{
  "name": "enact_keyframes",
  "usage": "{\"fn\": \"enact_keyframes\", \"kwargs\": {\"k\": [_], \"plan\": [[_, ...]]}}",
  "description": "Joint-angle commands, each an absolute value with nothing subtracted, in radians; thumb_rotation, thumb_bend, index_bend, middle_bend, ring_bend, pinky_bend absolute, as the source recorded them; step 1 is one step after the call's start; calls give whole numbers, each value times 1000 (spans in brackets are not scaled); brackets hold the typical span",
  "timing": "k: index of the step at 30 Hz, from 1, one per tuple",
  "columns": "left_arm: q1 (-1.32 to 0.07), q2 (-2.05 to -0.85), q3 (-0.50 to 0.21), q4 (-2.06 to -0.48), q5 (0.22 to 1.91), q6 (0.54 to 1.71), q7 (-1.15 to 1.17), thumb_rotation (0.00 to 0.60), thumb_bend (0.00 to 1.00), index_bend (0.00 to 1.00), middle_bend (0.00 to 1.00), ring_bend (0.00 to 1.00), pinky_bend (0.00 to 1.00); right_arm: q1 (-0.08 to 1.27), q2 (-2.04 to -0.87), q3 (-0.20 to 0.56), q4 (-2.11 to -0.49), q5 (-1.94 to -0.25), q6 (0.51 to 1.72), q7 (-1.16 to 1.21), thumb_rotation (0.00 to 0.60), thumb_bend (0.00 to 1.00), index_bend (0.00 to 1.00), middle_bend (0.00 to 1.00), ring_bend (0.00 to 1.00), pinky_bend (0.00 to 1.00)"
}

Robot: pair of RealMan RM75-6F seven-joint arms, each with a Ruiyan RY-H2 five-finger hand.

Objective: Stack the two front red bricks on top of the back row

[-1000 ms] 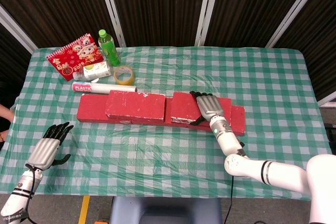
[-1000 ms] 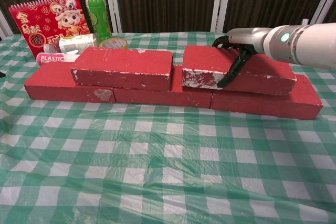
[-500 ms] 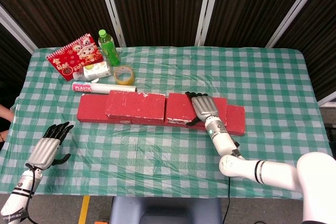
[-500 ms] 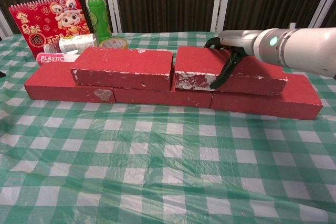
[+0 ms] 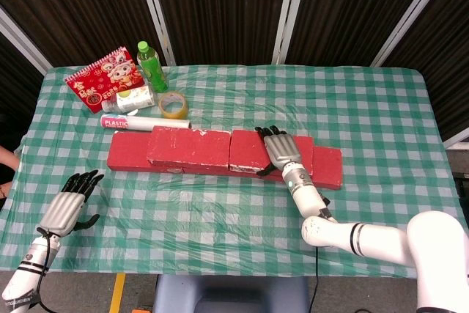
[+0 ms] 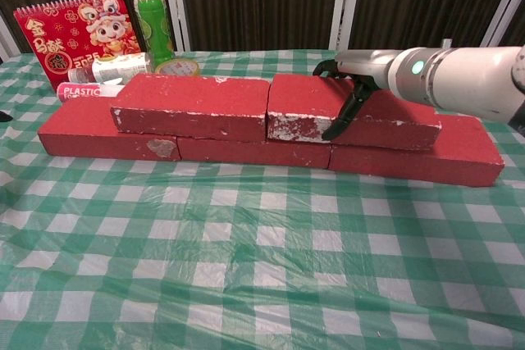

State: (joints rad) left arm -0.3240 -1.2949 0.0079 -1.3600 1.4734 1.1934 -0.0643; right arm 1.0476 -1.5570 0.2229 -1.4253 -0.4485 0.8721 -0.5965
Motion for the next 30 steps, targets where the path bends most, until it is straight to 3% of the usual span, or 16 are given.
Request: {"fn": "enact_keyframes", "kwargs": {"k": [1,9,30], "plan": [[-324,-1296,7,-1361,1471,1193,-61,600,298,0,6,0,20,1050,-1557,221,-1425,-445,869,-596,600,120,82,200,145,404],[-324,-1296,6,-1361,1469,1189,-60,600,304,0,6,0,20,1060,-1552,214,-1423,-426,856,-599,600,120,0,149,87,379],[-324,-1293,6,-1364,1471,1187,-63,600,299,0,7,0,21,1074,-1556,200,-1418,-421,863,-597,600,120,0,6,0,293]]}}
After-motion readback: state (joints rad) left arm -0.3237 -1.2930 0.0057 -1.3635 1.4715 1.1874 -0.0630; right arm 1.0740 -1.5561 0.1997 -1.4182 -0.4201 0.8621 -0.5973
